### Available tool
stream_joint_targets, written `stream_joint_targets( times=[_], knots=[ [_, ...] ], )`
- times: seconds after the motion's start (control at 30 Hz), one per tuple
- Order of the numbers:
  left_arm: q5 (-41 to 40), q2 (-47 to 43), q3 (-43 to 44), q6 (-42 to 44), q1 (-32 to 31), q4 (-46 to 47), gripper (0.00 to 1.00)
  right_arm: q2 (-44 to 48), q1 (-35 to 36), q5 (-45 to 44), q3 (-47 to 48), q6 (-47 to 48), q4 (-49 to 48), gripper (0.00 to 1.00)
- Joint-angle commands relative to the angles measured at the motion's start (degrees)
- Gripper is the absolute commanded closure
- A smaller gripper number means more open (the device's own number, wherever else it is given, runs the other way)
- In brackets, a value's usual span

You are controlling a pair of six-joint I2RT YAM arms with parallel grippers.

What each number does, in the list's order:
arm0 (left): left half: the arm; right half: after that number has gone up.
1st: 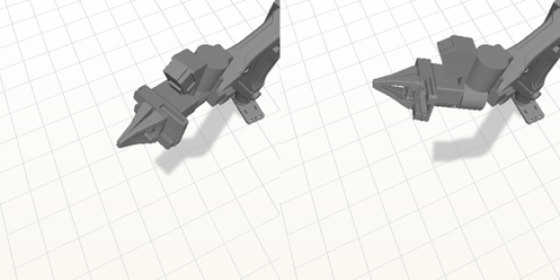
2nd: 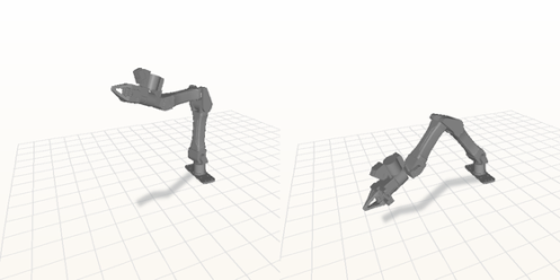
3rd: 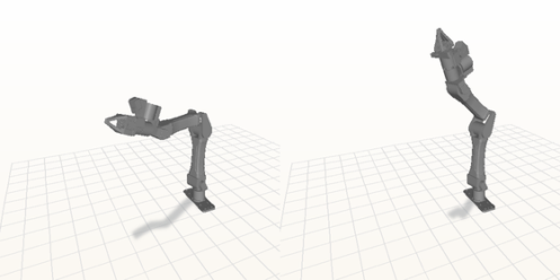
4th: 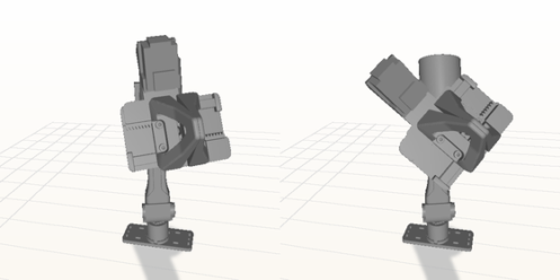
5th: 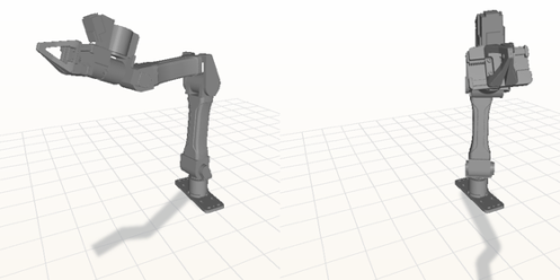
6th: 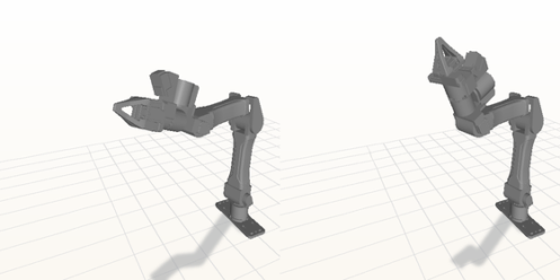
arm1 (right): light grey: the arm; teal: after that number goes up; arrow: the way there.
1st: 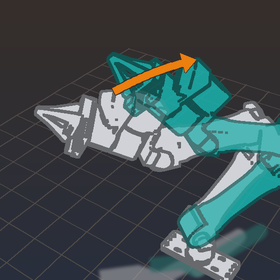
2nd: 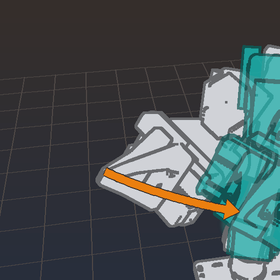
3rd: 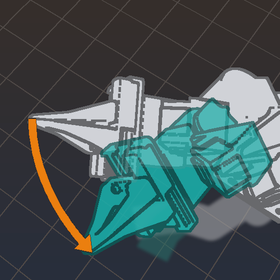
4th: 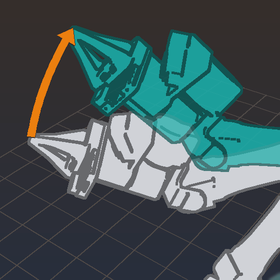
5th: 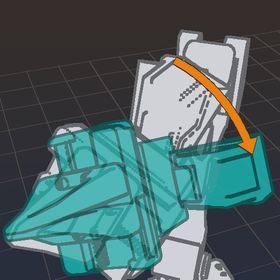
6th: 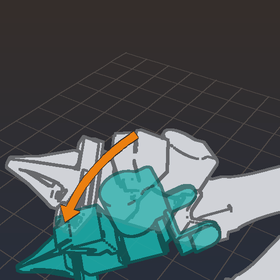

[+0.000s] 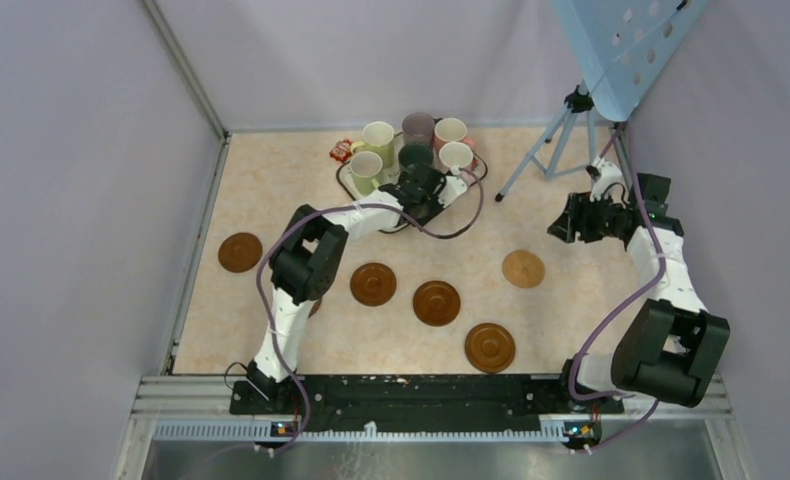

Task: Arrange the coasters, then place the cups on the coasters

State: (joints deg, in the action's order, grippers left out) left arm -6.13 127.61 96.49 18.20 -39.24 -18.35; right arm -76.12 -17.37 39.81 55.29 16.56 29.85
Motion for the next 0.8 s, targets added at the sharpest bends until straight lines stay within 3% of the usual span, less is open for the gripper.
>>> stream_joint_targets(
  times=[0.0, 0.4, 0.77],
  knots=[
    [13.6, -5.7, -8.5, 8.5, 4.9, -11.6, 1.00, 3.0, 0.8, 1.3, -1.3, 3.5, 0.7, 0.40],
    [25.6, -9.8, -16.5, 31.7, 14.3, -20.2, 1.00, 3.8, 4.2, 1.6, -3.1, 6.5, 2.4, 0.40],
    [27.8, -13.6, -24.2, 43.8, 15.7, -22.8, 1.00, 5.4, 4.8, 1.2, -3.7, 9.3, 4.6, 0.37]
  ],
)
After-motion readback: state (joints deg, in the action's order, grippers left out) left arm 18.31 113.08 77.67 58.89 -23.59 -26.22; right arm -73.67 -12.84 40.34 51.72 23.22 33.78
